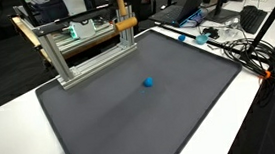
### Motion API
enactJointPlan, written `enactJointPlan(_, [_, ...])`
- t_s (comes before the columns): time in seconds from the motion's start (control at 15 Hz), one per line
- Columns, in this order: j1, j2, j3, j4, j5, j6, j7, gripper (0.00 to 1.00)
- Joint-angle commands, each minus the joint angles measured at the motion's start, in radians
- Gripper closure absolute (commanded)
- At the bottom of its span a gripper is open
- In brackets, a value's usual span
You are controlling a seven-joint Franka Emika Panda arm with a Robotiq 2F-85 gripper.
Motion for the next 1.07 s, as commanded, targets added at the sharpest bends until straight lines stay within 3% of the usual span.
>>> enactJointPlan(0.0, [-0.004, 0.191, 0.061, 0.205, -0.016, 0.009, 0.1, 0.78])
enactJointPlan(0.4, [-0.026, 0.519, 0.05, 0.54, -0.073, -0.056, 0.135, 0.78])
enactJointPlan(0.67, [-0.037, 0.752, -0.001, 0.758, -0.165, -0.128, 0.13, 0.78])
enactJointPlan(0.87, [-0.023, 0.88, -0.029, 0.897, -0.086, -0.265, 0.028, 0.78])
enactJointPlan(0.93, [-0.018, 0.8, -0.04, 0.765, -0.122, -0.158, 0.075, 0.53])
enactJointPlan(1.0, [-0.018, 0.841, -0.043, 0.808, -0.112, -0.192, 0.056, 0.53])
